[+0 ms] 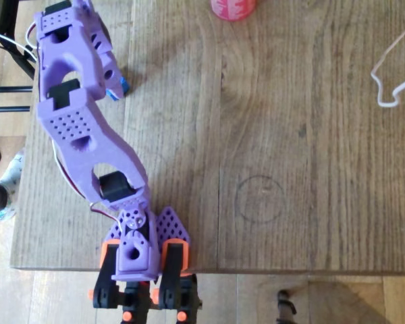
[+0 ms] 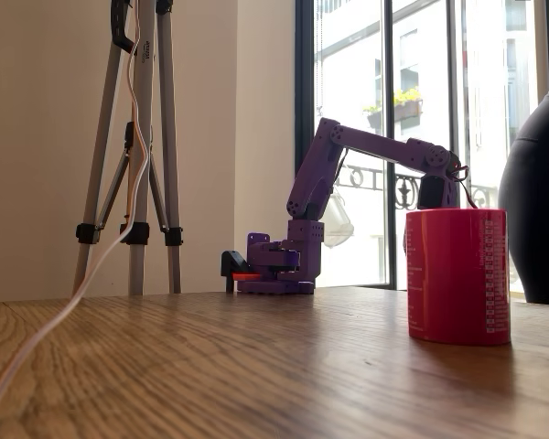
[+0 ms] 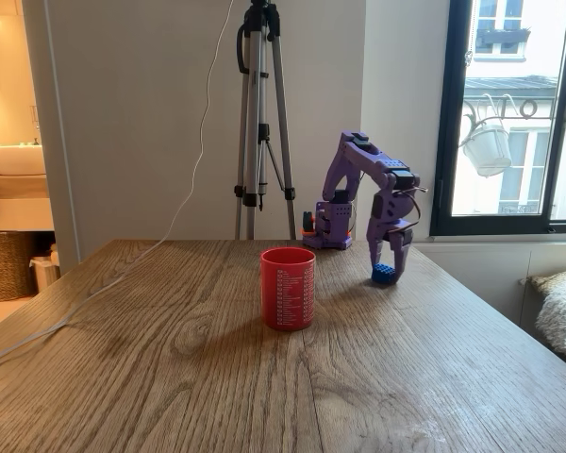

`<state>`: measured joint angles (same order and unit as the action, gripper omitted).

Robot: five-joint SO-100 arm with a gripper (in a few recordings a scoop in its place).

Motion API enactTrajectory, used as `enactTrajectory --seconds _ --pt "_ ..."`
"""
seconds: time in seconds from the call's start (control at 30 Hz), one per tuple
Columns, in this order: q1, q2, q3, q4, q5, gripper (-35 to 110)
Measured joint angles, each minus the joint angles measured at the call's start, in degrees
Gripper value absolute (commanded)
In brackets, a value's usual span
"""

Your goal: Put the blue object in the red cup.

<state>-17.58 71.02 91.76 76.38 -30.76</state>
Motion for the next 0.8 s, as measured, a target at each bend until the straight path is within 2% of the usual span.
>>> enactTrajectory --seconds 0.33,0.5,0.7,0.8 --pt "2.29 0.88 -0.88 -2.11 2.81 1" --pt "4.39 6.94 -8.53 -2.46 1.67 1" --pt "6.33 12.83 -16.87 -8.00 0.18 0" --pt "10.28 13.62 -18.46 -16.08 -3.52 0"
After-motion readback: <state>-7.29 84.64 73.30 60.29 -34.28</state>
